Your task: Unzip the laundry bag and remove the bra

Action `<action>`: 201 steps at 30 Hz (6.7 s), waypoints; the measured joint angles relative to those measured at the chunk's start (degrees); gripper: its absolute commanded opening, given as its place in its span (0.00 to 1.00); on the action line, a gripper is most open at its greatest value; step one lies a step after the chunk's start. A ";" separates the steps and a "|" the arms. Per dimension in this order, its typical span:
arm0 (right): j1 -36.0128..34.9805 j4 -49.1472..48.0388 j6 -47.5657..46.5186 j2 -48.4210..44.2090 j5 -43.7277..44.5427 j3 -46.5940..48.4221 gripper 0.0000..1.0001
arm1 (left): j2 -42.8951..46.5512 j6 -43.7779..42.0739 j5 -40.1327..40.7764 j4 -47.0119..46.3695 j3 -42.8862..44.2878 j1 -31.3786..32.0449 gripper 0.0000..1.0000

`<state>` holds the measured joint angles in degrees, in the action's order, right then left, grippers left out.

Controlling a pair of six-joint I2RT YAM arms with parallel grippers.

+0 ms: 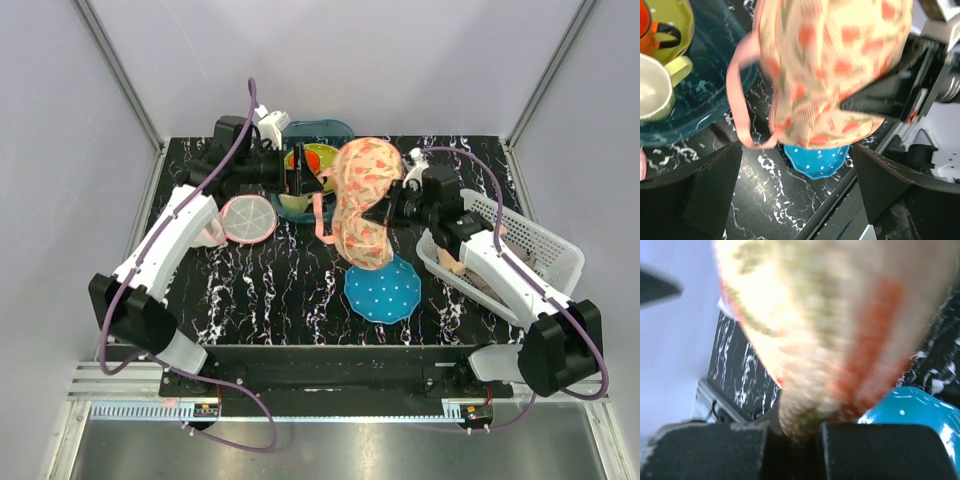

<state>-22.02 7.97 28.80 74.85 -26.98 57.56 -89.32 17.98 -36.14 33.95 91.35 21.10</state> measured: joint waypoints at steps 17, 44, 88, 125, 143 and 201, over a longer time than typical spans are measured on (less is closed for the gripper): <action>0.33 28.83 44.13 14.69 26.10 15.19 0.00 | 7.04 -3.17 32.17 -0.04 -9.57 29.81 0.97; 0.74 31.19 50.18 15.26 25.51 14.10 0.07 | -9.14 -11.56 50.97 -2.14 -9.40 37.35 0.00; 1.66 2.56 -51.23 -6.05 -10.67 2.21 0.98 | -2.54 -26.58 14.62 12.72 -1.05 18.03 0.00; -1.62 -2.38 -51.19 -5.46 1.84 -1.33 0.00 | 7.96 6.34 6.60 -5.05 -4.00 11.15 0.60; -1.62 -2.86 -49.92 -5.27 -0.15 -1.31 0.00 | 2.01 16.35 1.29 -14.47 -14.16 11.89 0.61; -2.67 -14.51 -48.04 -6.69 -3.10 -2.03 0.93 | 6.56 19.08 -7.80 -19.47 -17.46 -2.60 0.00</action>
<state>-24.69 -6.55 -19.25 68.16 -30.09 55.53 -82.76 37.06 -43.94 14.48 73.89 18.50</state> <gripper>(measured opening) 0.919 0.012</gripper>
